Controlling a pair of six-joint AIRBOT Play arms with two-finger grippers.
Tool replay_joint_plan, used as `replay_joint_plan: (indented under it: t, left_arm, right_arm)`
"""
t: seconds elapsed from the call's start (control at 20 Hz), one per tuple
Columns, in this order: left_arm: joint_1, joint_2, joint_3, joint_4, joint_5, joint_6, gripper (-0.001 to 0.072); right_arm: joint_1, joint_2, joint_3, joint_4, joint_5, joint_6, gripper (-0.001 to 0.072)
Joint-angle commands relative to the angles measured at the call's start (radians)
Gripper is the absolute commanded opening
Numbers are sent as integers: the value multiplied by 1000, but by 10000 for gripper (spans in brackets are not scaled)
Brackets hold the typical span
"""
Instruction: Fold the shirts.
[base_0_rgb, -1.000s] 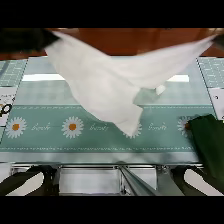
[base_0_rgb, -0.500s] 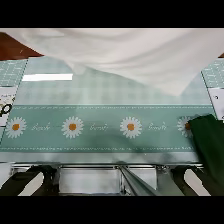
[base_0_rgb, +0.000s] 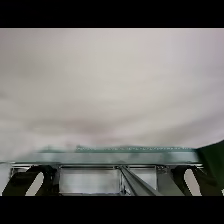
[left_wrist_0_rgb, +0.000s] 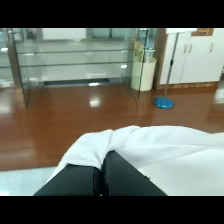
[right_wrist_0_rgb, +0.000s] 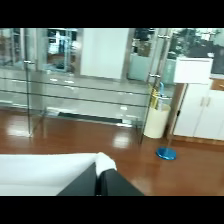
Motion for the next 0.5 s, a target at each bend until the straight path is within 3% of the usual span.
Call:
replay_joint_plan:
  t: [0.0,0.25,0.45]
  left_arm:
    - [0,11,-82,54,-64,-28,18]
    - [0,-90,-416,9,-2,-42,18]
    - [-3,-277,-669,-131,299,-42,19]
  right_arm:
    - [0,31,-83,-17,54,24,25]
    - [0,-5,-488,184,45,-79,25]
    - [5,-200,-775,268,-75,-174,25]
